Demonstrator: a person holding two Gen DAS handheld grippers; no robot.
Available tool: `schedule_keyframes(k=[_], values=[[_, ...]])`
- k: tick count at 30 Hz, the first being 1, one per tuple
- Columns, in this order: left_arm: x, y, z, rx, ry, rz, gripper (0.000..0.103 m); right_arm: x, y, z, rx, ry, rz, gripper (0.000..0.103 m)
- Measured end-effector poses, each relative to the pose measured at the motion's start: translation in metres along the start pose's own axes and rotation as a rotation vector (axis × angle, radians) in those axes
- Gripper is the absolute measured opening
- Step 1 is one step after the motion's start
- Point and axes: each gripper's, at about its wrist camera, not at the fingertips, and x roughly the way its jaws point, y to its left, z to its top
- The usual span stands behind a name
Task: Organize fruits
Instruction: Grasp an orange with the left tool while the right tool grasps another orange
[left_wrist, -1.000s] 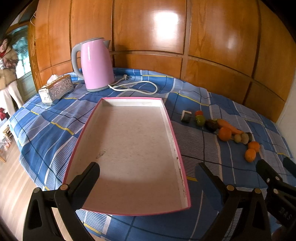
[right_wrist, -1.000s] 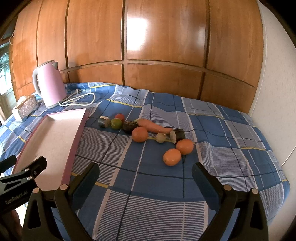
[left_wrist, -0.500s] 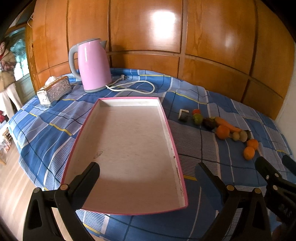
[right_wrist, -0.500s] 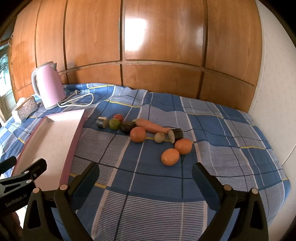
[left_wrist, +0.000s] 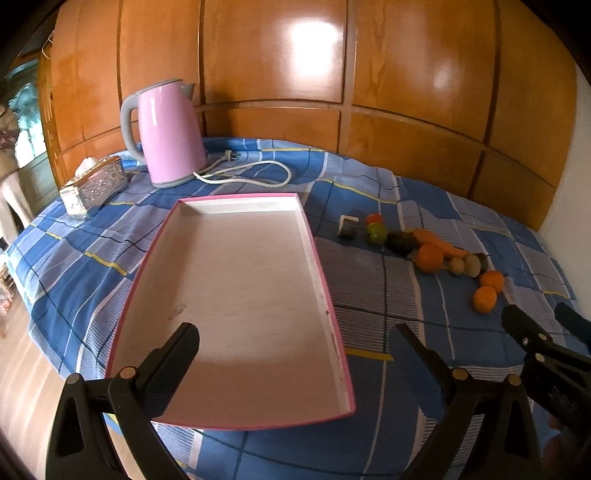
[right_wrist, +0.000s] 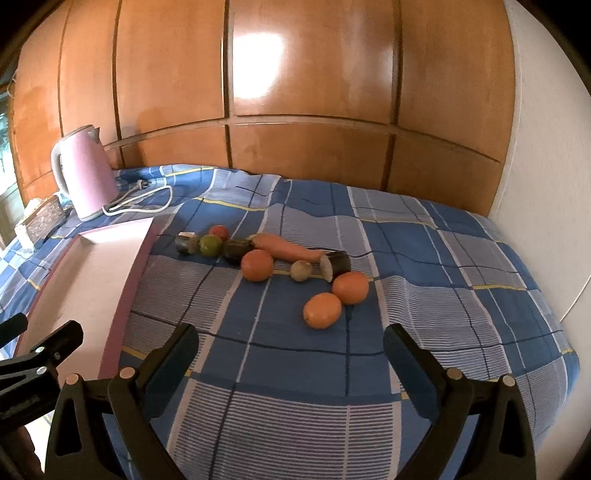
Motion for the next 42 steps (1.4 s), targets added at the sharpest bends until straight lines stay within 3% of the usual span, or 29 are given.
schedule_keyframes(k=[5, 10, 12, 15, 17, 21, 25, 35, 42], values=[[0.004, -0.012, 0.002, 0.039, 0.014, -0.061, 0.103, 0.007, -0.013, 0.0, 0.006, 0.013, -0.015, 0.101], [0.011, -0.029, 0.008, 0.091, 0.034, -0.127, 0.103, 0.02, -0.041, -0.001, 0.066, 0.061, -0.067, 0.086], [0.015, -0.037, 0.011, 0.1, 0.04, -0.16, 0.101, 0.026, -0.053, -0.001, 0.086, 0.072, -0.084, 0.071], [0.027, -0.057, 0.015, 0.142, 0.079, -0.248, 0.077, 0.035, -0.068, -0.002, 0.109, 0.098, -0.09, 0.049], [0.036, -0.072, 0.017, 0.164, 0.104, -0.297, 0.071, 0.041, -0.077, -0.001, 0.127, 0.119, -0.073, 0.038], [0.054, -0.108, 0.016, 0.217, 0.154, -0.408, 0.05, 0.046, -0.09, 0.002, 0.144, 0.124, -0.068, 0.036], [0.068, -0.141, 0.014, 0.269, 0.184, -0.481, 0.039, 0.054, -0.097, 0.009, 0.148, 0.133, -0.033, 0.036], [0.098, -0.189, 0.012, 0.283, 0.185, -0.57, 0.039, 0.082, -0.105, 0.026, 0.197, 0.168, 0.107, 0.036], [0.114, -0.195, 0.01, 0.254, 0.196, -0.541, 0.039, 0.101, -0.105, 0.033, 0.197, 0.193, 0.139, 0.036]])
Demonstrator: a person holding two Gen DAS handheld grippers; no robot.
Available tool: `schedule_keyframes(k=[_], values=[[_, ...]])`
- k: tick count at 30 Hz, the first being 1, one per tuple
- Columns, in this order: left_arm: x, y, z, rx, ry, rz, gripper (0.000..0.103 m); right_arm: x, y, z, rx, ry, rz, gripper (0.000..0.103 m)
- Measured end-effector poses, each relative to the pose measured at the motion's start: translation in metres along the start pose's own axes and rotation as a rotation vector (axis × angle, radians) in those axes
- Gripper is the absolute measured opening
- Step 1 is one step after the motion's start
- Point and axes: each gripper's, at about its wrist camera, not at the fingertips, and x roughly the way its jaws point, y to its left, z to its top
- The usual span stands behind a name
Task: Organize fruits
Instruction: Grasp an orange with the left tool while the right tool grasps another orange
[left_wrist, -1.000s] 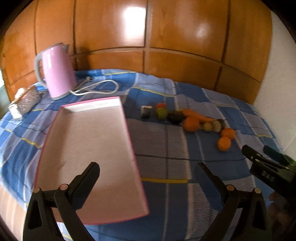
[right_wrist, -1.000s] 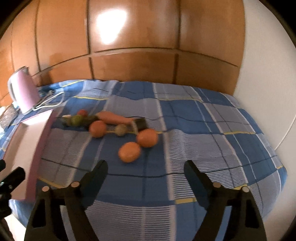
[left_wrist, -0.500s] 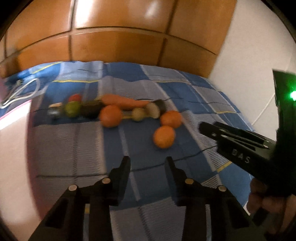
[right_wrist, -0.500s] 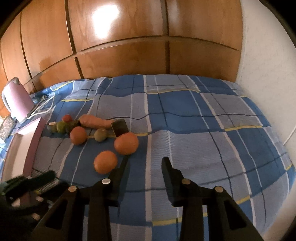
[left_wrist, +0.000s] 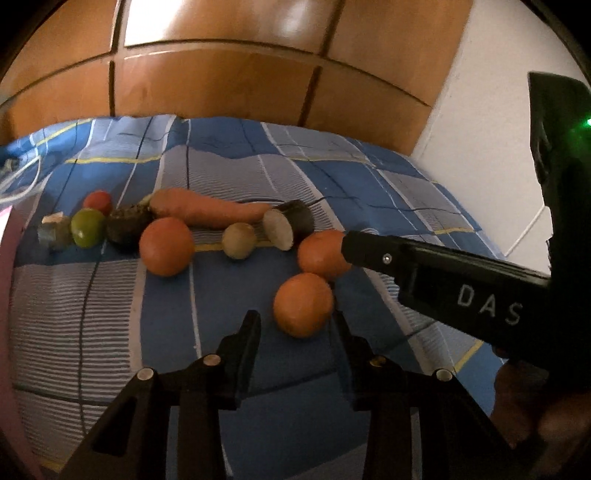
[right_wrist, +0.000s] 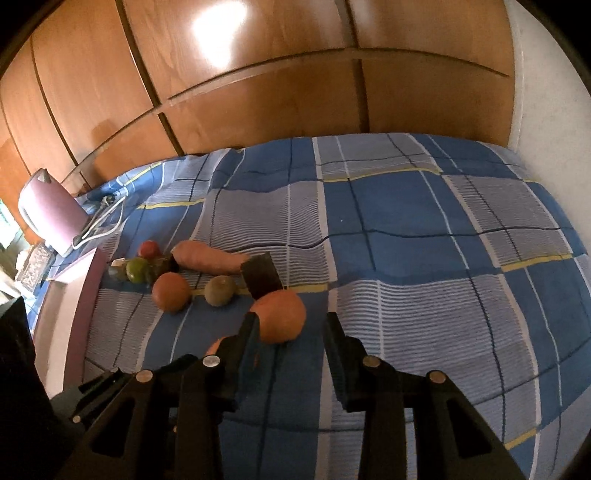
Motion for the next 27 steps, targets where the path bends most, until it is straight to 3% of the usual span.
schedule_keyframes(k=[9, 27], values=[[0.011, -0.002, 0.005, -0.031, -0.025, 0.048, 0.034, 0.02, 0.004, 0.005, -0.006, 0.039, 0.043, 0.036], [-0.002, 0.021, 0.0, -0.079, -0.007, -0.006, 0.031, 0.022, 0.0, 0.001, 0.014, 0.049, 0.077, 0.035]])
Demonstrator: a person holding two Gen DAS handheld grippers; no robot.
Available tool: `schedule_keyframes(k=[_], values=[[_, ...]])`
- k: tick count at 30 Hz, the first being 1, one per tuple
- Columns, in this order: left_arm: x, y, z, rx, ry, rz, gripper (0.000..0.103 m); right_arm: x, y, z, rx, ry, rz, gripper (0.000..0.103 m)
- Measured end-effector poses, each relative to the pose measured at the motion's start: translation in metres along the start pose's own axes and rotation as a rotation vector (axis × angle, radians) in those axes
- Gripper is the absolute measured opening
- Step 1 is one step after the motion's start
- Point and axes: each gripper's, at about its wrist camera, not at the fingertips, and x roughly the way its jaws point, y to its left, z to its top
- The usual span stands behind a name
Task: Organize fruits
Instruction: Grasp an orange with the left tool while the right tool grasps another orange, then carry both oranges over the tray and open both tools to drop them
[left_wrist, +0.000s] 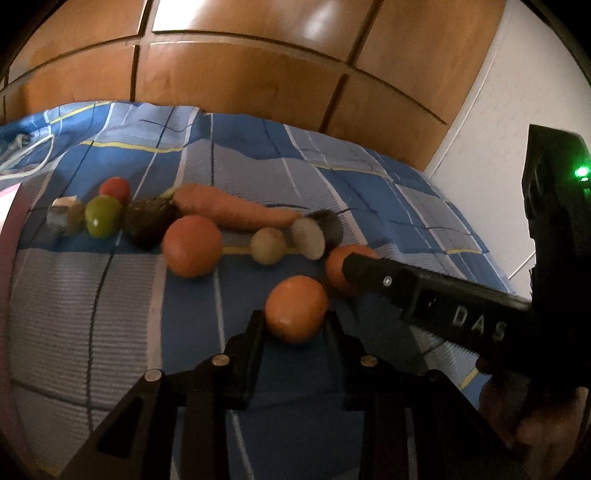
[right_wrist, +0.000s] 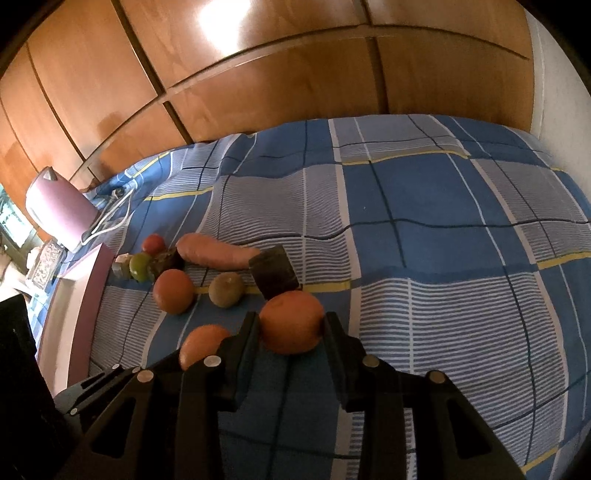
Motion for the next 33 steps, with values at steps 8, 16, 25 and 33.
schedule_keyframes(k=[8, 16, 25, 33], values=[[-0.012, 0.006, -0.008, -0.016, 0.0, 0.053, 0.032, -0.004, 0.005, -0.007, -0.005, 0.007, 0.003, 0.034], [-0.027, 0.017, -0.018, -0.039, -0.005, 0.125, 0.032, -0.011, 0.019, -0.019, -0.031, 0.016, 0.014, 0.033], [-0.053, 0.027, -0.017, -0.046, -0.042, 0.172, 0.032, -0.016, 0.038, -0.026, -0.064, 0.016, 0.038, 0.031], [-0.096, 0.054, -0.011, -0.106, -0.111, 0.247, 0.032, -0.019, 0.067, -0.021, -0.125, -0.002, 0.08, 0.031]])
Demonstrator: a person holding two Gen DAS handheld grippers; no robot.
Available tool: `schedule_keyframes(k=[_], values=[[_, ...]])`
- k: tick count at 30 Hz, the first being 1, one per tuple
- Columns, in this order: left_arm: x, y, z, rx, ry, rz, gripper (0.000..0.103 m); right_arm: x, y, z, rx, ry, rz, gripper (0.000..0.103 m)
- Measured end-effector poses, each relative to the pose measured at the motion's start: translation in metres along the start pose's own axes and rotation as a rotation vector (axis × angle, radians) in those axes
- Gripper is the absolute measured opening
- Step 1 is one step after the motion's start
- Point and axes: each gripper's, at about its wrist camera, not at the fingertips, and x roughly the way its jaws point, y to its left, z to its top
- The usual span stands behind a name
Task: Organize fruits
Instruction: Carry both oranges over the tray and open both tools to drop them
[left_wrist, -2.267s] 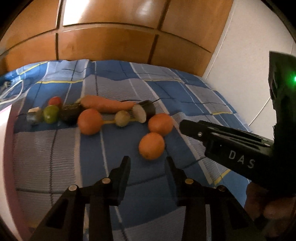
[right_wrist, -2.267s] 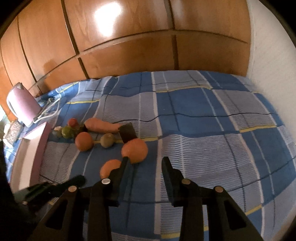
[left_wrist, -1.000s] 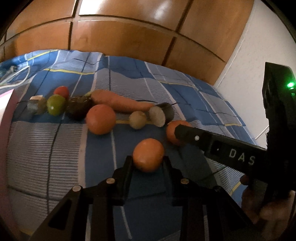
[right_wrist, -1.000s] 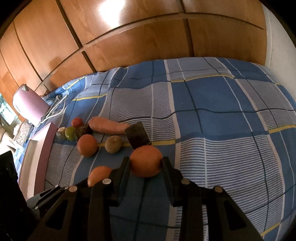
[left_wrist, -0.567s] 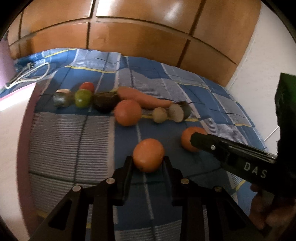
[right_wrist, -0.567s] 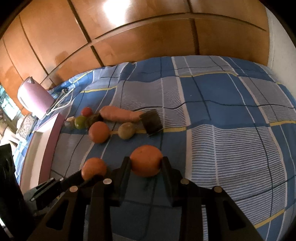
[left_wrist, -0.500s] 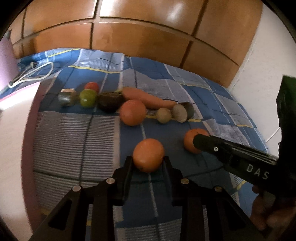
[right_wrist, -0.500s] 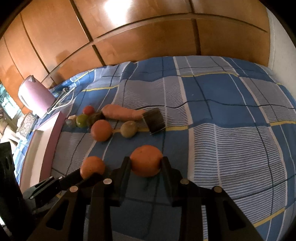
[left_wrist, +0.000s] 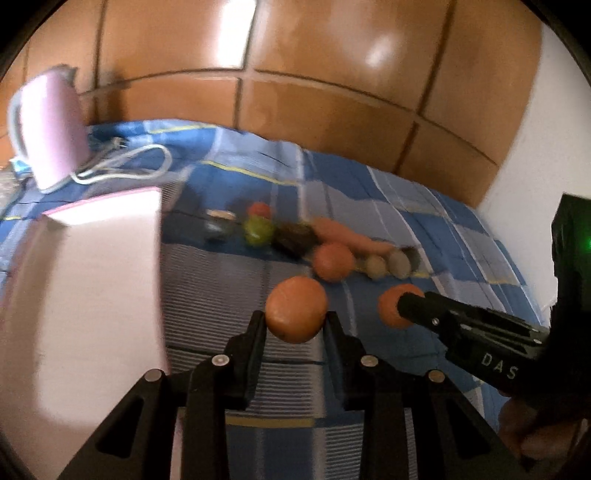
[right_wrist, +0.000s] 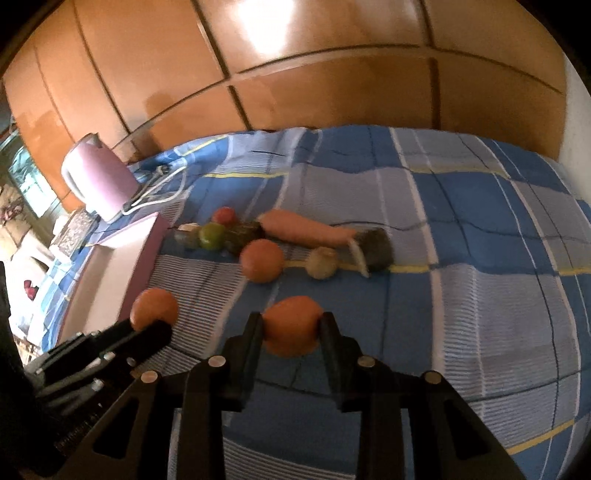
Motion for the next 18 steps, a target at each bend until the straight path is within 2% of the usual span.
schedule_keyframes(k=[8, 14, 18], values=[[-0.032, 0.061, 0.005, -0.09, -0.041, 0.119, 0.032, 0.006, 0.054, 0.01, -0.108, 0.009, 0.093, 0.031], [-0.056, 0.111, 0.001, -0.158, -0.062, 0.207, 0.032, 0.01, 0.11, 0.013, -0.213, 0.031, 0.193, 0.031], [-0.063, 0.134, -0.006, -0.18, -0.047, 0.258, 0.032, 0.015, 0.153, 0.013, -0.299, 0.045, 0.241, 0.031]])
